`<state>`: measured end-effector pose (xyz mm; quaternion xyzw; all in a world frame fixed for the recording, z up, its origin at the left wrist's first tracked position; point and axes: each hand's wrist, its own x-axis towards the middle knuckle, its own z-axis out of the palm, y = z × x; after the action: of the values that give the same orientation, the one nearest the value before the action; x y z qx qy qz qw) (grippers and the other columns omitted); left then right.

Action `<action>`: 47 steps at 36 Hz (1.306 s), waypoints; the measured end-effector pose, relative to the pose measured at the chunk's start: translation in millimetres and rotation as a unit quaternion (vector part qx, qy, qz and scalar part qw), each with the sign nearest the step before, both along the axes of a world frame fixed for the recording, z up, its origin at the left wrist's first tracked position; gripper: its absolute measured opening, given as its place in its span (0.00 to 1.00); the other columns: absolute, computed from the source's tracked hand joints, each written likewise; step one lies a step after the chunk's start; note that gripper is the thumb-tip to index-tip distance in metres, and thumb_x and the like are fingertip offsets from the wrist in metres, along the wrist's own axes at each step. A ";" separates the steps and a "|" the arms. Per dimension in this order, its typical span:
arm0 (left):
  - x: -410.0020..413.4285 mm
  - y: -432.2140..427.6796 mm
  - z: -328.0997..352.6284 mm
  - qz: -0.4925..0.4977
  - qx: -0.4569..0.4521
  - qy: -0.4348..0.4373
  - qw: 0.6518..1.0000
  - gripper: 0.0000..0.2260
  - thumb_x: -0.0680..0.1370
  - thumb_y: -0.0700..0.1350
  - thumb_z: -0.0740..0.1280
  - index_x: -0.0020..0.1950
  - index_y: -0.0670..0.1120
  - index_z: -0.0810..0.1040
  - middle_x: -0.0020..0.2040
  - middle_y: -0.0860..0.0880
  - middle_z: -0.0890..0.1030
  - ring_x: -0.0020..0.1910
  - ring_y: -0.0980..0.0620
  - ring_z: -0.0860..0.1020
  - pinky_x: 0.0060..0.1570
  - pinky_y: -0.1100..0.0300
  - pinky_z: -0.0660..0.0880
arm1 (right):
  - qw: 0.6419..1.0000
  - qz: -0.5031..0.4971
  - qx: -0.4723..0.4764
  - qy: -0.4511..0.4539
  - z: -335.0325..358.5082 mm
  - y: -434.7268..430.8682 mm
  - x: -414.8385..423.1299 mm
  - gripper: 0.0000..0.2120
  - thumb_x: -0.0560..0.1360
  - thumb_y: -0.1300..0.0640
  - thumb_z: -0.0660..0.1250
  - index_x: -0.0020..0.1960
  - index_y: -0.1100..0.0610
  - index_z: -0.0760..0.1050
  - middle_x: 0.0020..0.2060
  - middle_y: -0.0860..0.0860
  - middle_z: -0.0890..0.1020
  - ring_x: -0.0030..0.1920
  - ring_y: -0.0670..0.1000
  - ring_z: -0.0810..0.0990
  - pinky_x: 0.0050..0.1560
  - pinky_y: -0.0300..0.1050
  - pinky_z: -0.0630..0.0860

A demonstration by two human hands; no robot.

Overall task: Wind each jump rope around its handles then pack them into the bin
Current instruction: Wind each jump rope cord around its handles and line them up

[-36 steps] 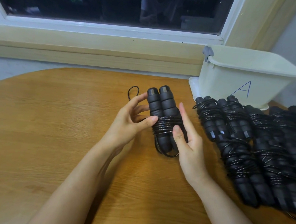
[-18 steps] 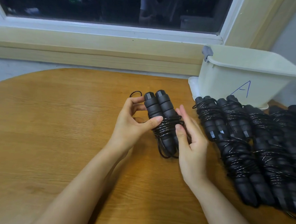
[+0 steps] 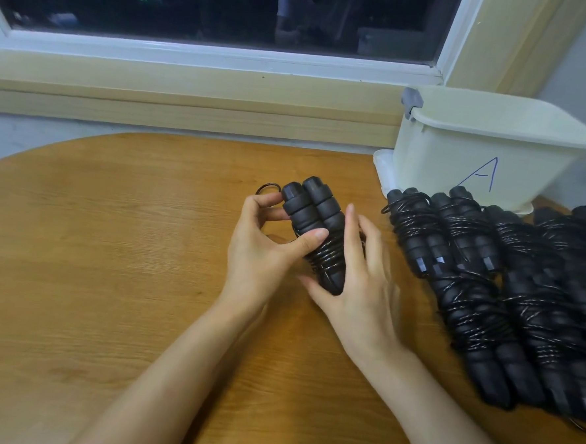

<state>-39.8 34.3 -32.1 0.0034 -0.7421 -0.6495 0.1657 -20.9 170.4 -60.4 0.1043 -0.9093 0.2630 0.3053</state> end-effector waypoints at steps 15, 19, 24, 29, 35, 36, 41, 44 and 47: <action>-1.6 -3.5 2.2 -0.041 -0.009 -0.007 0.999 0.39 0.58 0.61 0.78 0.67 0.53 0.73 0.51 0.58 0.81 0.36 0.52 0.77 0.48 0.49 0.79 | 1.000 0.022 0.021 0.001 1.3 4.5 1.6 0.36 0.74 0.45 0.69 0.78 0.54 0.62 0.74 0.59 0.68 0.67 0.60 0.75 0.47 0.51 0.81; -0.8 -1.7 2.6 -0.041 -0.028 -0.003 0.999 0.34 0.61 0.55 0.78 0.66 0.53 0.74 0.50 0.58 0.81 0.34 0.60 0.75 0.45 0.54 0.77 | 0.999 -0.010 0.039 -0.035 -0.1 1.4 1.7 0.49 0.65 0.41 0.76 0.78 0.53 0.57 0.72 0.57 0.70 0.66 0.58 0.77 0.42 0.50 0.81; 0.7 -2.0 2.3 -0.056 -0.036 -0.007 0.998 0.35 0.62 0.55 0.81 0.67 0.54 0.73 0.52 0.58 0.81 0.35 0.49 0.79 0.47 0.48 0.80 | 0.998 -0.033 0.054 0.014 1.3 3.3 -0.6 0.39 0.68 0.48 0.77 0.74 0.58 0.68 0.69 0.58 0.73 0.63 0.59 0.78 0.40 0.48 0.81; 0.0 -3.9 5.0 -0.084 -0.018 -0.001 0.996 0.31 0.66 0.50 0.80 0.67 0.54 0.74 0.55 0.54 0.81 0.40 0.42 0.80 0.50 0.42 0.79 | 0.999 0.007 0.021 0.044 0.8 6.1 1.3 0.32 0.73 0.48 0.71 0.74 0.58 0.68 0.66 0.55 0.76 0.63 0.56 0.78 0.49 0.42 0.77; 0.4 -7.0 11.7 -0.119 0.031 -0.001 0.992 0.24 0.71 0.43 0.75 0.66 0.50 0.76 0.55 0.50 0.81 0.46 0.57 0.80 0.51 0.58 0.78 | 0.987 0.079 -0.134 0.027 -2.2 6.1 0.2 0.30 0.77 0.47 0.67 0.75 0.55 0.67 0.68 0.53 0.75 0.66 0.49 0.75 0.63 0.27 0.66; 0.4 -7.3 12.1 -0.118 0.039 0.000 0.992 0.25 0.70 0.44 0.76 0.66 0.49 0.76 0.55 0.49 0.80 0.45 0.56 0.80 0.51 0.59 0.78 | 0.984 0.090 -0.154 0.027 -1.8 5.9 0.2 0.30 0.76 0.47 0.67 0.75 0.55 0.67 0.68 0.52 0.75 0.66 0.48 0.75 0.63 0.26 0.66; -0.6 -8.3 12.5 -0.132 0.078 -0.004 0.988 0.33 0.68 0.45 0.79 0.71 0.51 0.70 0.60 0.46 0.79 0.50 0.51 0.80 0.53 0.58 0.80 | 0.965 0.130 -0.225 0.027 -0.3 4.4 -0.5 0.29 0.75 0.51 0.69 0.74 0.60 0.69 0.66 0.49 0.75 0.68 0.43 0.72 0.65 0.30 0.66; 0.3 -10.4 15.4 -0.161 0.095 -0.025 0.982 0.39 0.66 0.46 0.75 0.75 0.52 0.65 0.64 0.48 0.78 0.54 0.54 0.81 0.54 0.62 0.78 | 0.955 0.154 -0.254 0.008 1.4 3.5 1.8 0.29 0.75 0.56 0.71 0.74 0.59 0.67 0.66 0.43 0.74 0.68 0.40 0.72 0.64 0.30 0.68; 1.4 -12.0 18.1 -0.195 0.104 -0.051 0.974 0.41 0.66 0.46 0.75 0.77 0.53 0.62 0.66 0.46 0.76 0.58 0.58 0.80 0.54 0.65 0.77 | 0.938 0.185 -0.292 -0.022 3.0 2.7 4.1 0.30 0.75 0.58 0.71 0.74 0.55 0.65 0.65 0.39 0.73 0.67 0.37 0.73 0.63 0.29 0.68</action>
<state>-38.3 22.4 -14.0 -0.0911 -0.6640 -0.7422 -0.0033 -16.9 173.1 -57.4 0.1707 -0.7639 0.5709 0.2479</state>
